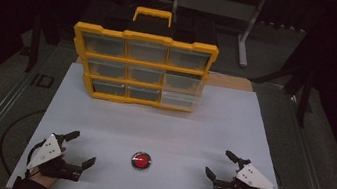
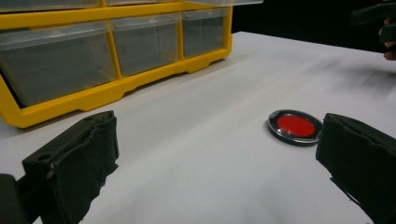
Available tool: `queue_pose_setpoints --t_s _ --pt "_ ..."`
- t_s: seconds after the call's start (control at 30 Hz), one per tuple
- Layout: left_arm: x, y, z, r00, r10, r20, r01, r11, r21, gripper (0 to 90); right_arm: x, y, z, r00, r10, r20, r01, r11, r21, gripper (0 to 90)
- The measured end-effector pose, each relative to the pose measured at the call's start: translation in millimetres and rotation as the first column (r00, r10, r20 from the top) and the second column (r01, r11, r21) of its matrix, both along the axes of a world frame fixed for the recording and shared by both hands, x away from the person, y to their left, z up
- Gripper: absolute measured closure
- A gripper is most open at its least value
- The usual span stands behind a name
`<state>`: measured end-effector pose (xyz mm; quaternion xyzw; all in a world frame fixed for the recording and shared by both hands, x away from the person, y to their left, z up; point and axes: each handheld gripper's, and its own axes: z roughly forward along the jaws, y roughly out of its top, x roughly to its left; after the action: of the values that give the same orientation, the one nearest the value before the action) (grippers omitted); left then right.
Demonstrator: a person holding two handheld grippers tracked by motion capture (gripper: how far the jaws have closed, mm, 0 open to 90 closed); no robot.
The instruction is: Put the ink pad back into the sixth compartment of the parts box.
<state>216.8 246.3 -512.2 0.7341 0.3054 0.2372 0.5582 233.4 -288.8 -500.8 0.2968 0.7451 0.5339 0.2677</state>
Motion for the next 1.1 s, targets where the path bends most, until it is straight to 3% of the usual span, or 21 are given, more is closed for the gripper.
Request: queue_pose_setpoints --t_s 0.37,0.5,0.57,0.77,0.9,1.1 --pt "0.3 -1.8 5.9 0.9997 -0.013 0.020 0.012 0.9994 0.033 0.0 -0.5 -0.1 -0.2 1.0000 0.002 -0.008 -0.002 1.000 0.004 10.1" --pt "0.2 -3.9 12.3 0.9994 -0.027 0.022 0.027 0.9995 0.015 0.0 -0.5 0.5 -0.2 1.0000 0.002 -0.005 -0.002 1.000 -0.002 10.1" --pt "0.6 -5.5 16.5 0.9991 -0.041 0.012 0.041 0.9989 -0.022 0.0 -1.0 0.7 0.3 1.0000 0.000 -0.005 0.000 1.000 -0.001 10.1" --pt "0.5 -7.9 28.0 0.9989 -0.047 -0.001 0.047 0.9986 -0.025 0.0 -2.6 1.0 1.8 1.0000 -0.004 0.004 0.004 1.000 -0.008 10.1" --pt "1.5 -12.2 38.3 0.9977 -0.068 -0.002 0.068 0.9976 -0.017 0.0 -2.7 1.8 1.4 1.0000 -0.003 0.001 0.003 1.000 -0.004 10.2" --pt "4.1 -21.5 50.1 0.9936 -0.110 -0.028 0.108 0.9933 -0.039 0.0 -3.6 2.5 2.0 1.0000 -0.001 0.005 0.001 1.000 -0.002 10.2"
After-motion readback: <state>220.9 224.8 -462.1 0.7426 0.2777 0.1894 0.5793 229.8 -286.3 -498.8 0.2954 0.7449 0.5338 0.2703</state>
